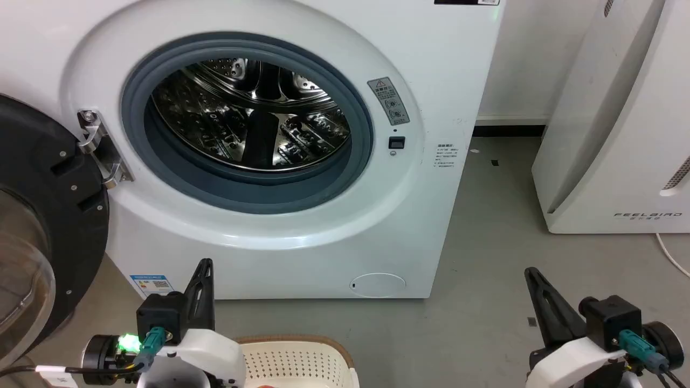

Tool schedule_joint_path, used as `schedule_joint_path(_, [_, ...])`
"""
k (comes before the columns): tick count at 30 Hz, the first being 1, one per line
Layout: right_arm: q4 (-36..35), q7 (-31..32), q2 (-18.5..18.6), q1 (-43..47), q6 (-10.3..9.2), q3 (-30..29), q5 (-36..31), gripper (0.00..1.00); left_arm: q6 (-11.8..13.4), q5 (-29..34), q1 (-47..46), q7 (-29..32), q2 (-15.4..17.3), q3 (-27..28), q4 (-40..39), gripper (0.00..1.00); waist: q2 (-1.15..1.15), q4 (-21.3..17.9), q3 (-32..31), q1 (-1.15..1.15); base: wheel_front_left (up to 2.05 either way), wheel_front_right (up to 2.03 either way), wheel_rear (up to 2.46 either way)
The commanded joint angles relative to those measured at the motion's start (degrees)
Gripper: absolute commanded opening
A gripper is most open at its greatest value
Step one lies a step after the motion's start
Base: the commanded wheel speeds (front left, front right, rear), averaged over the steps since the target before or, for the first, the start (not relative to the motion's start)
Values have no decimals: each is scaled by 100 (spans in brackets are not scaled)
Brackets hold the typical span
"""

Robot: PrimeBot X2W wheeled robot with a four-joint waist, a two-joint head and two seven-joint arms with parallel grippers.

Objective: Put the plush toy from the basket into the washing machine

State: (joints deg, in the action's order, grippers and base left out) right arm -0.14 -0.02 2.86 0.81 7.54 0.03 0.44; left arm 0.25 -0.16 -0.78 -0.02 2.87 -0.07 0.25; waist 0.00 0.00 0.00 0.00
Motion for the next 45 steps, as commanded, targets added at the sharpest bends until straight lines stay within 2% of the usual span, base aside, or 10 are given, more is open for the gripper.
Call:
schedule_joint_path(1, [14,2,1,-81,-5,-3,-44,0,-25,16,78,2,0,7,-25,0,0,0,0,0,0,0,0])
schedule_joint_path(3, [14,2,1,-81,-5,-3,-44,0,-25,16,78,2,0,7,-25,0,0,0,0,0,0,0,0])
schedule_joint_path(4, [0,0,0,0,0,-1,0,100,0,0,0,0,0,-2,0,100,0,0,0,0,0,0,0])
schedule_joint_path(30, [-72,-250,0,29,-1,-150,113,100,69,-138,-31,-250,0,-202,314,100,0,-26,150,0,0,0,0])
schedule_joint_path(39, [-209,-358,0,-42,-1,-213,141,100,62,-186,-204,-358,5,-288,739,100,0,-70,396,0,0,0,0])
schedule_joint_path(45, [-313,-453,0,-118,-2,-227,145,100,34,-230,-469,-451,49,-369,1343,100,0,-134,693,0,0,0,0])
